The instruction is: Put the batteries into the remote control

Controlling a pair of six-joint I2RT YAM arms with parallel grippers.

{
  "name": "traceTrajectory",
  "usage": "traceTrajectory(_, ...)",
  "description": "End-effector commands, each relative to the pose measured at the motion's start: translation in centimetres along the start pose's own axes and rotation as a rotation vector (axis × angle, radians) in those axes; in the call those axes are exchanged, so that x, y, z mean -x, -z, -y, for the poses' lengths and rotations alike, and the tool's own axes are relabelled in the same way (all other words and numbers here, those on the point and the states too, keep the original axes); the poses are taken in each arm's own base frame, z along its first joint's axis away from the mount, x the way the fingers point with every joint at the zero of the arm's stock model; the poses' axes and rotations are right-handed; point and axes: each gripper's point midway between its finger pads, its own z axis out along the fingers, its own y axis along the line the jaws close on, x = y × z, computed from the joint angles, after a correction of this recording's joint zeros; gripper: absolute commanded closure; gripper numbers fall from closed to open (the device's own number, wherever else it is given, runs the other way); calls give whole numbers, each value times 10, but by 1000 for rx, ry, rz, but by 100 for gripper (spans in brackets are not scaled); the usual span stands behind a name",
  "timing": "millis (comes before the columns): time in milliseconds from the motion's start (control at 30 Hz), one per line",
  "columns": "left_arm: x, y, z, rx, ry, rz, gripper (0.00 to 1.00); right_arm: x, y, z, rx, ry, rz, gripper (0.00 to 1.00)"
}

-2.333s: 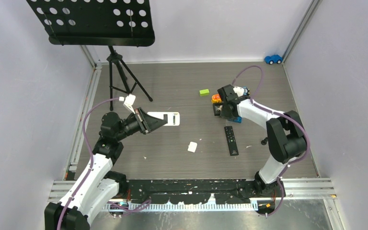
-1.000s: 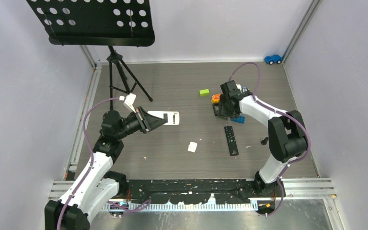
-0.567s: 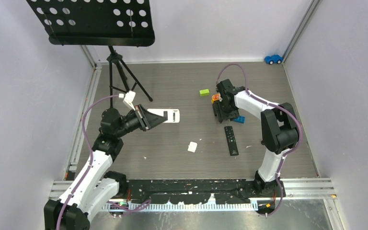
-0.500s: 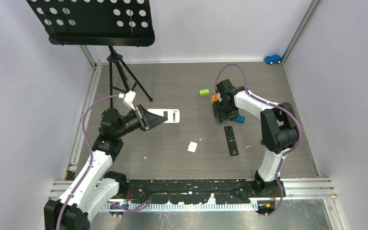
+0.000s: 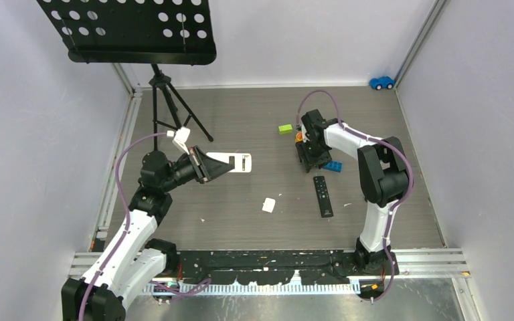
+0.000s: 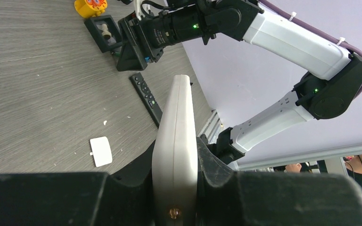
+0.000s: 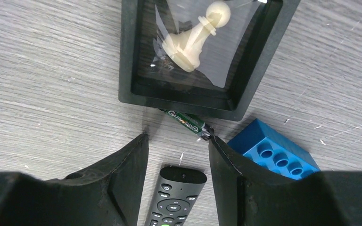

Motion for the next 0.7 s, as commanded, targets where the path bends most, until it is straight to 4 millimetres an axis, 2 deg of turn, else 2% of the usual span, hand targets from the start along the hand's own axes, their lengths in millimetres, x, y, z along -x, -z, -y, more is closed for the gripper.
traceTrajectory(0, 12, 1, 21, -60, -65, 20, 100, 12, -7, -12, 71, 24, 36, 45)
traceTrajectory(233, 12, 1, 22, -63, -67, 19, 100, 17, -8, -8, 51, 34, 80, 43)
traceTrajectory(400, 12, 2, 23, -65, -70, 18, 100, 22, -7, 18, -103, -10, 98, 34)
traceTrajectory(667, 12, 2, 24, -66, -69, 20, 100, 33, -15, 8, -47, -1, 168, 32)
